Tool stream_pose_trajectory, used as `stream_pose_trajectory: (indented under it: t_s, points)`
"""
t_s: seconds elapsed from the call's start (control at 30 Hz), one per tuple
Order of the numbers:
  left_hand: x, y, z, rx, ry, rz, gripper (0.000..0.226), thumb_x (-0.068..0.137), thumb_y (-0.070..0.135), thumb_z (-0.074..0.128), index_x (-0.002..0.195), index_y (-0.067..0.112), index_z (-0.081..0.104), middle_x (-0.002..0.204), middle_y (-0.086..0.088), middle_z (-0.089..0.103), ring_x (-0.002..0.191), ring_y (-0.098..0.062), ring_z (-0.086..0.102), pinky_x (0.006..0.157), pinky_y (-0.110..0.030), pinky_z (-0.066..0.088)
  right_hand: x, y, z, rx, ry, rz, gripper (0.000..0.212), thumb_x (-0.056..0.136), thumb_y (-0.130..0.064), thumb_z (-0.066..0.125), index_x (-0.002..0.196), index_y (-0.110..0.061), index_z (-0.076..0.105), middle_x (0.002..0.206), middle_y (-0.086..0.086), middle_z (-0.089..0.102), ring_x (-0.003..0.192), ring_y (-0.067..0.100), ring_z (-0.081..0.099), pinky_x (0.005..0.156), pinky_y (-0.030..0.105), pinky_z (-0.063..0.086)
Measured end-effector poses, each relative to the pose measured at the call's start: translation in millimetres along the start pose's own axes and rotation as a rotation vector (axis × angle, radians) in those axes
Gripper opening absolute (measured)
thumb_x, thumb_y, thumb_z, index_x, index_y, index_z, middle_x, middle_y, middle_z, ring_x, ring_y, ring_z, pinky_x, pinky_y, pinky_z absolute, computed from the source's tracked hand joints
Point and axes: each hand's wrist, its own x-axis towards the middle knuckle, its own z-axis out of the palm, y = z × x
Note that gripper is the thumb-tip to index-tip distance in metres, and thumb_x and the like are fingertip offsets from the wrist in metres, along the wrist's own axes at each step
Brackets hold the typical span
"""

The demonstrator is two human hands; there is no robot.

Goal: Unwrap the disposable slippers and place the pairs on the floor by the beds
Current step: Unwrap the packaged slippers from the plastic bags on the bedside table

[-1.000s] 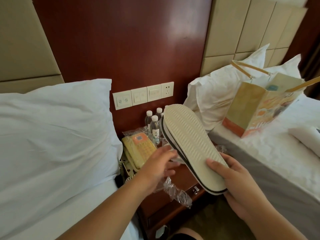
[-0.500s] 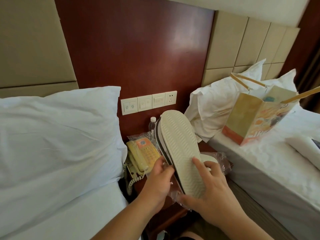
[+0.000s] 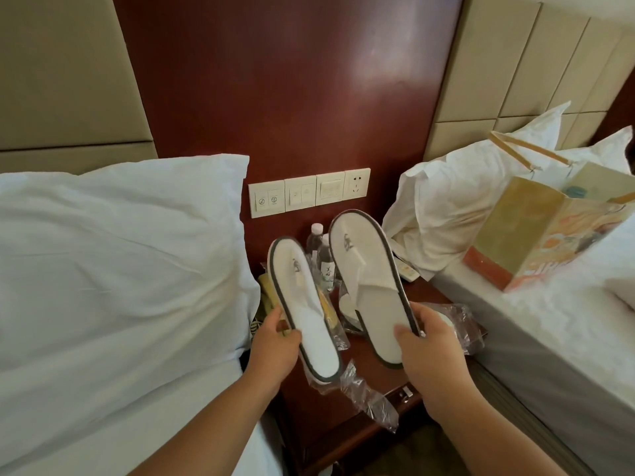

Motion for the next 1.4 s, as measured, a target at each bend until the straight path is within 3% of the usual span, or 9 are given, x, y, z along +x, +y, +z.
stream_pose_trajectory:
  t_s: [0.07, 0.23, 0.4, 0.57, 0.73, 0.87, 1.0, 1.2, 1.4]
  points:
    - [15, -14, -1, 0.024, 0.003, -0.028, 0.057, 0.088, 0.007, 0.063, 0.138, 0.029, 0.048, 0.116, 0.003, 0.065, 0.101, -0.018, 0.062, 0.085, -0.042, 0.056, 10, 13, 7, 0.085, -0.045, 0.107, 0.038, 0.096, -0.015, 0.057, 0.128, -0.034, 0.056, 0.108, -0.012, 0.063, 0.099, 0.016, 0.062, 0.083, 0.044, 0.059]
    - [37, -43, 2, 0.101, 0.038, -0.044, 0.062, 0.085, 0.015, 0.07, 0.141, 0.021, 0.045, 0.105, 0.008, 0.069, 0.094, -0.016, 0.066, 0.087, -0.043, 0.054, 26, 34, 21, 0.234, -0.145, 0.28, 0.038, 0.096, -0.012, 0.058, 0.128, -0.033, 0.057, 0.113, -0.002, 0.066, 0.098, 0.025, 0.066, 0.067, 0.043, 0.062]
    - [40, -64, 12, 0.106, 0.067, -0.03, 0.052, 0.083, 0.013, 0.074, 0.132, 0.018, 0.056, 0.089, 0.005, 0.066, 0.077, -0.013, 0.067, 0.067, -0.037, 0.061, 40, 45, 49, 0.336, -0.194, 0.372, 0.051, 0.093, -0.004, 0.057, 0.123, -0.045, 0.052, 0.11, 0.002, 0.063, 0.093, 0.032, 0.069, 0.07, 0.055, 0.061]
    - [38, -78, 15, 0.175, 0.044, -0.047, 0.045, 0.084, 0.019, 0.073, 0.127, 0.025, 0.059, 0.08, 0.003, 0.065, 0.066, -0.006, 0.063, 0.066, -0.039, 0.06, 52, 61, 90, 0.337, -0.179, 0.385, 0.055, 0.093, 0.0, 0.054, 0.132, -0.039, 0.053, 0.106, -0.006, 0.06, 0.09, 0.019, 0.066, 0.064, 0.032, 0.058]
    - [35, -73, 5, 0.175, 0.076, -0.066, 0.045, 0.09, 0.023, 0.062, 0.133, 0.028, 0.052, 0.094, 0.006, 0.064, 0.084, -0.018, 0.064, 0.074, -0.039, 0.057, 58, 84, 115, 0.102, -0.227, 0.28, 0.053, 0.093, -0.008, 0.057, 0.14, -0.032, 0.049, 0.129, 0.0, 0.061, 0.103, 0.018, 0.063, 0.082, 0.031, 0.056]
    - [29, -58, -9, 0.204, 0.07, -0.035, 0.039, 0.091, 0.023, 0.058, 0.128, 0.035, 0.052, 0.096, 0.007, 0.062, 0.07, -0.012, 0.062, 0.05, -0.019, 0.047, 62, 100, 124, -0.239, -0.339, 0.164, 0.06, 0.089, -0.025, 0.061, 0.144, -0.036, 0.041, 0.139, 0.005, 0.036, 0.113, 0.026, 0.052, 0.089, 0.036, 0.052]
    - [24, -40, -14, 0.173, 0.041, -0.006, 0.034, 0.09, 0.021, 0.06, 0.117, 0.041, 0.054, 0.093, 0.009, 0.061, 0.063, -0.005, 0.06, 0.047, -0.016, 0.049, 69, 109, 128, -0.353, -0.394, 0.152, 0.065, 0.085, -0.034, 0.062, 0.146, -0.038, 0.038, 0.143, 0.004, 0.031, 0.124, 0.031, 0.045, 0.098, 0.046, 0.05]
    - [18, -25, -1, 0.214, 0.002, 0.077, 0.027, 0.088, 0.028, 0.062, 0.104, 0.048, 0.056, 0.093, 0.014, 0.058, 0.073, 0.0, 0.057, 0.053, -0.007, 0.043, 74, 116, 121, -0.284, -0.357, 0.099, 0.064, 0.083, -0.032, 0.065, 0.143, -0.039, 0.043, 0.126, -0.004, 0.038, 0.11, 0.021, 0.052, 0.082, 0.031, 0.053]
    - [13, -22, 16, 0.175, -0.02, 0.107, 0.025, 0.086, 0.026, 0.065, 0.098, 0.047, 0.059, 0.093, 0.012, 0.059, 0.064, 0.006, 0.054, 0.053, -0.005, 0.041, 91, 117, 89, -0.337, -0.291, -0.003, 0.061, 0.082, -0.034, 0.066, 0.14, -0.035, 0.046, 0.136, -0.003, 0.039, 0.099, 0.012, 0.051, 0.072, 0.02, 0.047]
